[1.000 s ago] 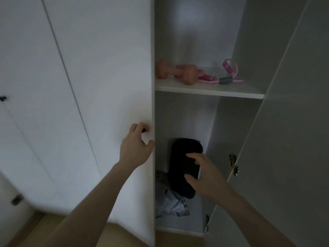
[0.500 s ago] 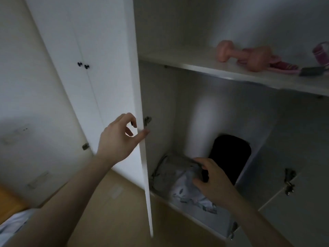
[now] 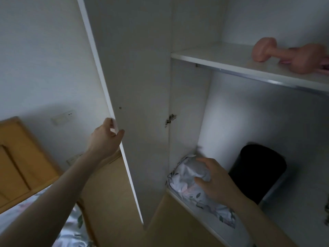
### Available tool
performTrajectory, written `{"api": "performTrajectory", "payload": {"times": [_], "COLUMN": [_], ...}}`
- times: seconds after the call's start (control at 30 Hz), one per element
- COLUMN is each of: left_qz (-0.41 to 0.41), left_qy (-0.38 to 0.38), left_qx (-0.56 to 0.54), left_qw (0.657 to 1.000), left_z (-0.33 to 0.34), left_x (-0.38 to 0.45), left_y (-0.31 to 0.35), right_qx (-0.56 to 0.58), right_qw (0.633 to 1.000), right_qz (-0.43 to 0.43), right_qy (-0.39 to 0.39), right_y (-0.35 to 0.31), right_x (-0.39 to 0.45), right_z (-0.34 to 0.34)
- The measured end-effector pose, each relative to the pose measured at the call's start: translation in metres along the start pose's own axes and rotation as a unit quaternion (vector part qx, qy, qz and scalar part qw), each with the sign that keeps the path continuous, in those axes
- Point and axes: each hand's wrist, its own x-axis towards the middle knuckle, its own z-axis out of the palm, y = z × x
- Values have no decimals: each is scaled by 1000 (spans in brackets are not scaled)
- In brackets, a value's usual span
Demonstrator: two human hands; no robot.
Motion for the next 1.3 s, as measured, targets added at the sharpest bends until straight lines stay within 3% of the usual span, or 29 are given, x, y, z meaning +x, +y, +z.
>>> {"api": "performTrajectory", "payload": {"times": [0.4, 0.5, 0.57, 0.63, 0.77, 0.97, 1.17, 1.3], "left_qz": [-99, -59, 0, 36, 28, 33, 30, 28], "left_qy": [-48, -69, -129, -208, -314, -463, -550, -565], "left_qx": [-70, -62, -32, -10, 10, 63, 131, 179], "left_qw": [991, 994, 991, 977, 949, 884, 824, 805], "left_z": [35, 57, 78, 104, 165, 280, 403, 482], "left_x": [-4, -29, -45, -44, -19, 41, 82, 91], "left_y": [-27, -27, -25, -26, -22, -28, -56, -84], "right_qx": [-14, -9, -16, -22, -21, 41, 52, 52], "right_qw": [999, 999, 998, 997, 992, 969, 943, 929], "right_qz": [32, 42, 47, 65, 112, 242, 328, 365], "right_qy": [-34, -32, -32, -39, -50, -33, -14, -18], "right_y": [23, 34, 42, 53, 78, 117, 172, 226], "right_x": [18, 29, 34, 41, 54, 89, 130, 150], "right_z": [15, 26, 34, 40, 48, 72, 111, 149]}}
